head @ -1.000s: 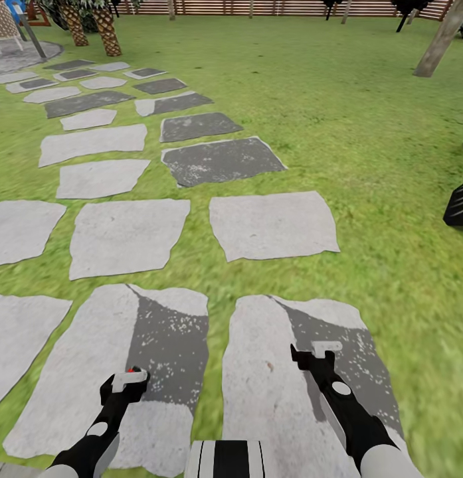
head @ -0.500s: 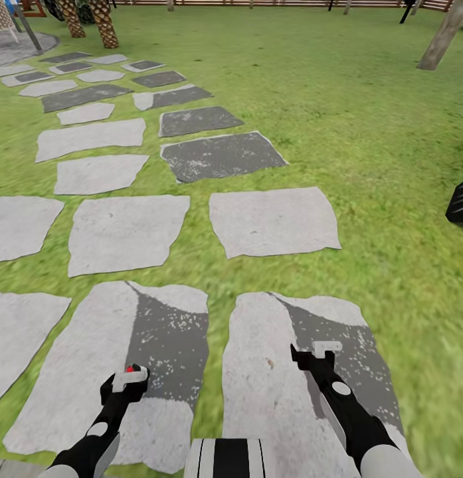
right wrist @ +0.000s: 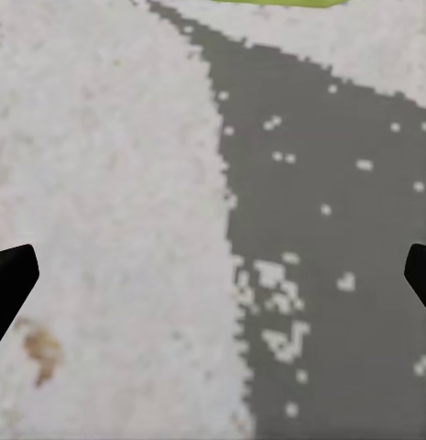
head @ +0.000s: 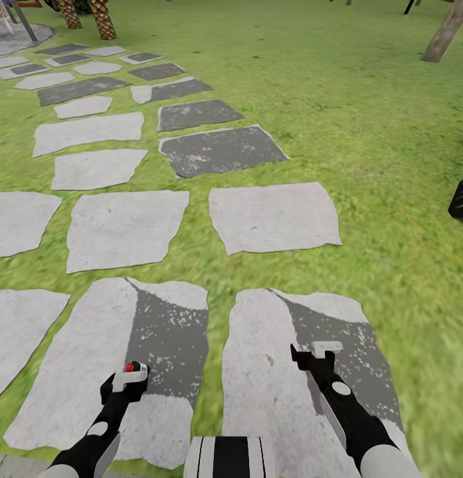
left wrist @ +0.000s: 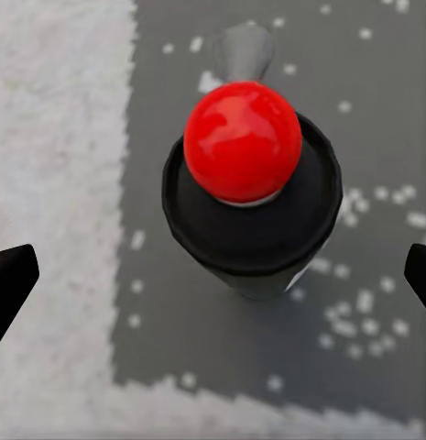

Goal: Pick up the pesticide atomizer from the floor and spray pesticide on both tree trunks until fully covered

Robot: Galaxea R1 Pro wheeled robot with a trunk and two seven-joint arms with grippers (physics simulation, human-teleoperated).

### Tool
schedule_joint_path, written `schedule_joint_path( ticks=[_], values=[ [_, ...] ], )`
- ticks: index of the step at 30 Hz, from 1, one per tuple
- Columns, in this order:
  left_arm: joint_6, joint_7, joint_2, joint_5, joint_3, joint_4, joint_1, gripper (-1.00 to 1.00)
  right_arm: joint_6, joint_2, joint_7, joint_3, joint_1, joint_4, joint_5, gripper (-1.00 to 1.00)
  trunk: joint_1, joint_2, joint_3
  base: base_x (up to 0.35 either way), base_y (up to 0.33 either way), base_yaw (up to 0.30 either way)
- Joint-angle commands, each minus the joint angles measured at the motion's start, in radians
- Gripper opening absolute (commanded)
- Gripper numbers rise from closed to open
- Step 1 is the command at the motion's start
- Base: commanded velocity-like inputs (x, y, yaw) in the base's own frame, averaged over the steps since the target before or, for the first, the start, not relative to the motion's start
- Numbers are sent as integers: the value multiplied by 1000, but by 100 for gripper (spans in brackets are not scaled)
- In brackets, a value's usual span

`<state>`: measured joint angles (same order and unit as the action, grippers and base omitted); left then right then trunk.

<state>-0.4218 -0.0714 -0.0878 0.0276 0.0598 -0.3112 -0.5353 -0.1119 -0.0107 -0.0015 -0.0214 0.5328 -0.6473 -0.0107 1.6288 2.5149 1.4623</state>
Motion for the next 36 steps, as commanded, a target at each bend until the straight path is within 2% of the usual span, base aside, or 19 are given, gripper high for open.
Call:
schedule_joint_path(
  ticks=[1, 15, 22, 36],
  values=[
    [0, 0, 0, 0, 0, 0, 0, 100, 0, 0, 0, 0, 0, 0, 0, 100, 0, 0, 0, 0, 0, 0],
    [-2, -1, 0, 0, 0, -2, 0, 100, 0, 0, 0, 0, 0, 0, 0, 100, 0, 0, 0, 40, 0, -2],
    [-2, -1, 0, 0, 0, -2, 0, 100, 0, 0, 0, 0, 0, 0, 0, 100, 0, 0, 0, 0, 0, -124],
    [-3, -2, -1, -1, 0, -3, 0, 100, 0, 0, 0, 1, 0, 0, 0, 100, 0, 0, -8, 0, 0, -4]
  ],
)
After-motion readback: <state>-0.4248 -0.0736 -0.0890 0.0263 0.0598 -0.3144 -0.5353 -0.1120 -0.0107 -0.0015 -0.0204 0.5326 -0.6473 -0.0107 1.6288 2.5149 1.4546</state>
